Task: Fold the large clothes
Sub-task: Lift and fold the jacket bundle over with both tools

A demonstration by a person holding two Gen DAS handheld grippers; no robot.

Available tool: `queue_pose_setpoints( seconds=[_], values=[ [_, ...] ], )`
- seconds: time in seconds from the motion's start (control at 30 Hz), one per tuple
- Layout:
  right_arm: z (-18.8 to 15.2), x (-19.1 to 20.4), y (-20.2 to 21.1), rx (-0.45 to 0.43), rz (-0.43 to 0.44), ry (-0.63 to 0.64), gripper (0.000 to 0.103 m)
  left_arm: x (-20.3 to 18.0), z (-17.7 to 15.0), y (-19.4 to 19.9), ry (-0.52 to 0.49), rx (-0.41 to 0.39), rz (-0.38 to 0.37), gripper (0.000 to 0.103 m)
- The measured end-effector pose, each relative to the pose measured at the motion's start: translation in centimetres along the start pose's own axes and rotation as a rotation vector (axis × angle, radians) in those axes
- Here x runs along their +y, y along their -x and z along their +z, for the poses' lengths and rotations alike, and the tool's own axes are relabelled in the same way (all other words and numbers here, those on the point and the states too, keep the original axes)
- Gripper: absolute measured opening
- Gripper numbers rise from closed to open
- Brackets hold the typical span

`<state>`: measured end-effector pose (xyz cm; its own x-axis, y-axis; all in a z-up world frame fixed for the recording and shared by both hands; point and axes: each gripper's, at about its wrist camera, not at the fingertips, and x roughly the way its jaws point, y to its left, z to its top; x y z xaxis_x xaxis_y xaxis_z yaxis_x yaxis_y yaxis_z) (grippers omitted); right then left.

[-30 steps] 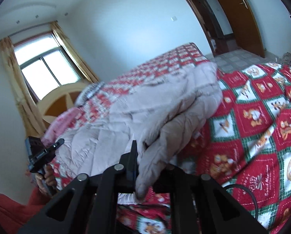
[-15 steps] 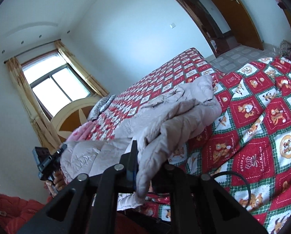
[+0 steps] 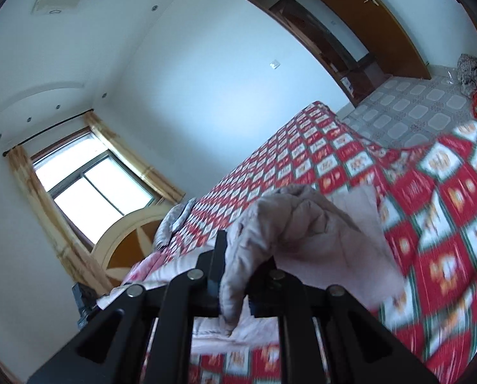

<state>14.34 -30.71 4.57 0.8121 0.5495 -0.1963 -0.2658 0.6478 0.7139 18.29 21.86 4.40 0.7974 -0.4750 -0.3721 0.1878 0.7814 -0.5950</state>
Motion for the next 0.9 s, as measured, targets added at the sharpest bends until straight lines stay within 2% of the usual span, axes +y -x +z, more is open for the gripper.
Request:
queue_pose_setpoints(
  seconds=[0.07, 0.23, 0.37, 0.47, 0.57, 0.67, 0.77, 0.83, 0.9],
  values=[
    [2.2, -0.9, -3.6, -0.004, -0.054, 0.007, 0.013, 1.0, 1.7, -3.1, 0.026, 0.011, 0.052, 0.01],
    [4.0, -4.6, -11.6, 0.002, -0.193, 0.021, 0.013, 5.1, 3.8, -12.3, 0.105, 0.079, 0.186, 0.011],
    [3.6, -9.7, -17.6, 0.032, -0.294, -0.015, 0.014, 8.6, 3.2, -19.1, 0.141, 0.157, 0.31, 0.013],
    [2.9, -13.3, -21.0, 0.076, -0.399, -0.054, 0.018, 11.2, 1.7, -22.8, 0.175, 0.221, 0.358, 0.015],
    [2.1, -15.7, -22.8, 0.113, -0.426, -0.077, 0.021, 14.1, 0.3, -24.6, 0.287, 0.27, 0.31, 0.017],
    [1.2, -15.9, -23.2, 0.112, -0.462, -0.002, 0.022, 16.0, -0.3, -24.7, 0.355, 0.27, 0.223, 0.02],
    [0.2, -15.3, -23.1, 0.091, -0.488, 0.056, 0.022, 17.0, -0.8, -24.4, 0.383, 0.259, 0.141, 0.02],
    [0.1, -15.4, -23.3, 0.108, -0.502, 0.066, 0.023, 18.0, -0.9, -23.8, 0.449, 0.257, 0.065, 0.02],
    [0.1, -15.8, -23.3, 0.116, -0.495, 0.056, 0.023, 18.9, 0.1, -22.9, 0.529, 0.279, 0.0, 0.026]
  ],
)
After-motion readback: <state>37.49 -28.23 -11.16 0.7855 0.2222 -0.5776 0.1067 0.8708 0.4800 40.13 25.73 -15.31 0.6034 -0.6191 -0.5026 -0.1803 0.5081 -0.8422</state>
